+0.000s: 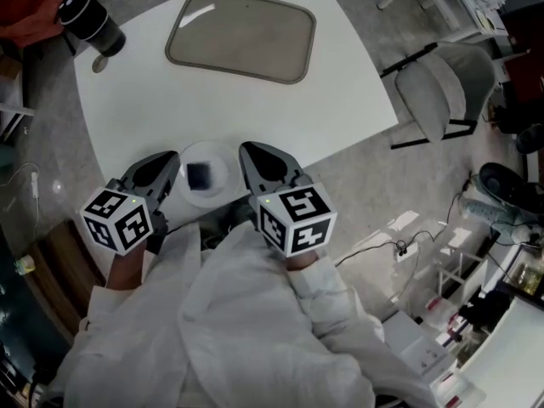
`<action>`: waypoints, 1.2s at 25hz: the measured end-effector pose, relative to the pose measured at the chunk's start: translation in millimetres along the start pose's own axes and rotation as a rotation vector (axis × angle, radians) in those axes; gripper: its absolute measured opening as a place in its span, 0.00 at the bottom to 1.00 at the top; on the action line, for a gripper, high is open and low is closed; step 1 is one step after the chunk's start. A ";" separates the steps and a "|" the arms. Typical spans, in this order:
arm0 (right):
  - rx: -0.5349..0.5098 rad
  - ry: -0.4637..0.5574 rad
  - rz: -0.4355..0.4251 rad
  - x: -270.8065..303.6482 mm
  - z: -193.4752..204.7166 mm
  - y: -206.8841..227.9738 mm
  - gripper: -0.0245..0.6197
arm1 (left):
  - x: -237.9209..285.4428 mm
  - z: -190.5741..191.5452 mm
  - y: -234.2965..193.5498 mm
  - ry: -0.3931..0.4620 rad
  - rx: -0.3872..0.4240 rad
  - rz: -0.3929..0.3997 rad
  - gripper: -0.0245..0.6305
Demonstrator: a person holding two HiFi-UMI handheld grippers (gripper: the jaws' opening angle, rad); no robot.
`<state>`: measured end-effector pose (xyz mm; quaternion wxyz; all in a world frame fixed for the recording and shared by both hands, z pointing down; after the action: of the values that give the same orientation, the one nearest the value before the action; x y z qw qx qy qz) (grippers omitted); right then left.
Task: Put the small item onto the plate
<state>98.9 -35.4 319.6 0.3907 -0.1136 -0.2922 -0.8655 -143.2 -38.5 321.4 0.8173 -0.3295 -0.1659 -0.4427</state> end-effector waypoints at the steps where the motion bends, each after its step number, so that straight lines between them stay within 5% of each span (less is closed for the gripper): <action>1: -0.001 -0.008 0.000 0.4 1.8 -0.1 0.06 | -0.2 1.7 -1.6 -0.005 -0.002 -0.001 0.05; 30: 0.069 -0.220 -0.043 21.8 67.3 -3.4 0.06 | 7.2 70.0 -33.7 -0.201 -0.100 -0.093 0.06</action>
<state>79.6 -6.9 381.5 0.3413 -0.1879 -0.3652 -0.8455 -165.8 -8.1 389.6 0.7574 -0.4047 -0.2399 -0.4527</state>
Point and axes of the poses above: the fingertips, and each gripper's own axes: x forward along the fingers, y to its right, z out of its underside, the point moved 10 cm from there along -x, backward along the fingers, and after that the axes turned 7 degrees about -z, right-handed, at the moved point
